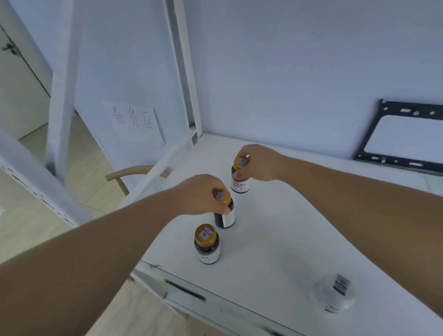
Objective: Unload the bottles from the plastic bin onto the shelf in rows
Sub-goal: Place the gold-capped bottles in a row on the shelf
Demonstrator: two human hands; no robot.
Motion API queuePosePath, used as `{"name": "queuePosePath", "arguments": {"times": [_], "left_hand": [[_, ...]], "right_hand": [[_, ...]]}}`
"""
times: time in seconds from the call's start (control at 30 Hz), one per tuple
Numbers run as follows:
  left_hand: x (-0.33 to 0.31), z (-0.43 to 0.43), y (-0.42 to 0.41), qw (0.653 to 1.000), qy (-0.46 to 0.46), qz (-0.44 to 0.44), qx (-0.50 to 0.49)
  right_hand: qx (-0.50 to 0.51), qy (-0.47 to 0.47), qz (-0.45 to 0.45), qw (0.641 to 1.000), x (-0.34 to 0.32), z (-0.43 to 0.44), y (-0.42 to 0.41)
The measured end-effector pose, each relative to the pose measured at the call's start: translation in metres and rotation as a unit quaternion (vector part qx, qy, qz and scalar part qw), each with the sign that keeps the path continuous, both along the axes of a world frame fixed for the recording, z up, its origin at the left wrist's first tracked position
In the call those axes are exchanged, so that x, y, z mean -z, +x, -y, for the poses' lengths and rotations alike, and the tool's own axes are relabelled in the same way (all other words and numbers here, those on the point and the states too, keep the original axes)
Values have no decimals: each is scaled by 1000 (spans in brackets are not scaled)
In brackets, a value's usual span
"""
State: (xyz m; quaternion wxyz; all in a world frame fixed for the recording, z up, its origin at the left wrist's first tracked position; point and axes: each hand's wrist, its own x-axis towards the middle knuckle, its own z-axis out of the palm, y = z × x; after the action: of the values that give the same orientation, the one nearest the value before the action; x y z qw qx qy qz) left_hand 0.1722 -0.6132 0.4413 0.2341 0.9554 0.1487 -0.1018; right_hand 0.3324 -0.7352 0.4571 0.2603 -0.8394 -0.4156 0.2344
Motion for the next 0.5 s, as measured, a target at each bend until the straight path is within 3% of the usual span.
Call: {"name": "queuePosePath", "arguments": {"times": [0.13, 0.27, 0.5], "left_hand": [[12, -13, 2, 999, -28, 1, 23], [0, -27, 7, 997, -31, -13, 68], [-57, -12, 46, 988, -43, 108, 106]], "right_hand": [[17, -49, 34, 998, 23, -14, -11], [75, -62, 11, 995, 25, -5, -25], [196, -81, 68, 975, -37, 90, -43]]}}
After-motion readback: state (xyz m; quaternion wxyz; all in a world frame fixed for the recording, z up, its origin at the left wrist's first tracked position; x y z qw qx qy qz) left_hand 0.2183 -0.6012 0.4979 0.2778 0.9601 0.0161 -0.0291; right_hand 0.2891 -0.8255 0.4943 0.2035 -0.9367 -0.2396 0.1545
